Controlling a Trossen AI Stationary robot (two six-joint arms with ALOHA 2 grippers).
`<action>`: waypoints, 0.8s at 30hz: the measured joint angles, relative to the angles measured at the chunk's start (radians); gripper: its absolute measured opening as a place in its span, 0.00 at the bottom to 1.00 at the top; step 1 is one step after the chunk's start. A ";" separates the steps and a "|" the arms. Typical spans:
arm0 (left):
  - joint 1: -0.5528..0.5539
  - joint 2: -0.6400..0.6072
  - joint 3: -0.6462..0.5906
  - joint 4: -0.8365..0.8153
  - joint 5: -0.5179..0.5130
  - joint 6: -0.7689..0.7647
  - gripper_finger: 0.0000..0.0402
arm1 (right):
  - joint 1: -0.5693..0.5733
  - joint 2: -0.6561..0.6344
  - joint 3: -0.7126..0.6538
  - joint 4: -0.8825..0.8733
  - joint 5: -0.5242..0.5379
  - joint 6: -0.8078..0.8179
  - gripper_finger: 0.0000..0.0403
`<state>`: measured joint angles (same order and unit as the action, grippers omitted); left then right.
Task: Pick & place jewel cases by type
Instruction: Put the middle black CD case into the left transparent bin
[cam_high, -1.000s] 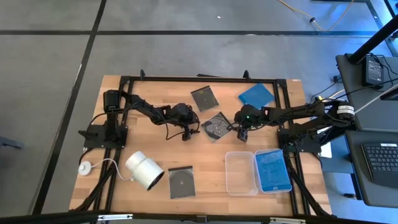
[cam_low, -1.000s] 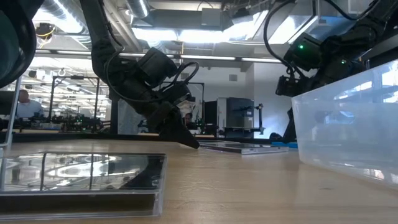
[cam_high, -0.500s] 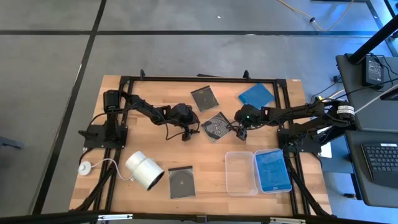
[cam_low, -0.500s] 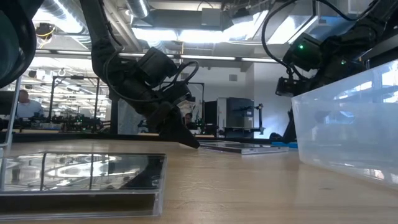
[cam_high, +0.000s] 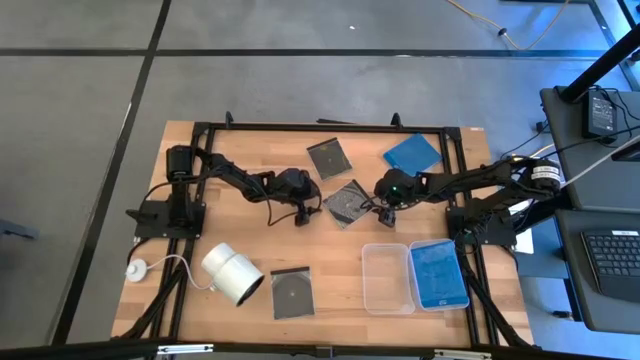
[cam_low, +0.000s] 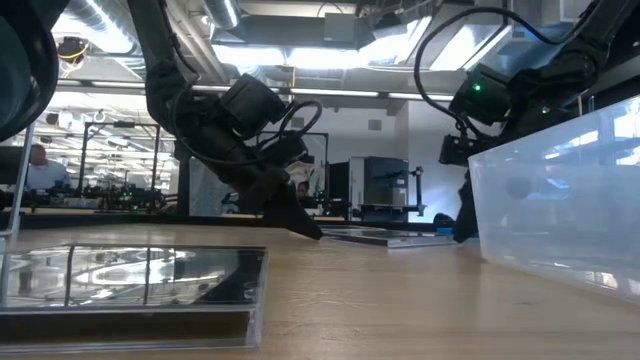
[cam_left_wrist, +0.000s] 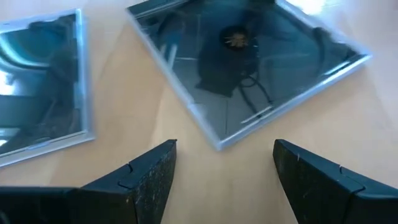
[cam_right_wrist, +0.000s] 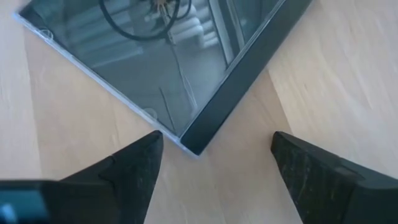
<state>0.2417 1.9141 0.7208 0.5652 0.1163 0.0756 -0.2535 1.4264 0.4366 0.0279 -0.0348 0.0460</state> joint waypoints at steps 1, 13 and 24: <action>0.000 0.000 0.000 0.000 0.017 0.000 0.66 | 0.000 0.001 0.000 0.003 -0.001 -0.002 0.75; -0.004 0.108 0.064 0.061 0.069 0.001 0.66 | -0.001 0.034 0.002 0.029 -0.063 0.050 0.71; -0.004 0.113 0.070 0.051 0.070 0.020 0.66 | -0.001 0.037 -0.004 0.100 -0.196 0.091 0.71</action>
<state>0.2373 2.0274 0.7906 0.6163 0.1862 0.0960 -0.2546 1.4635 0.4324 0.1279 -0.2306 0.1368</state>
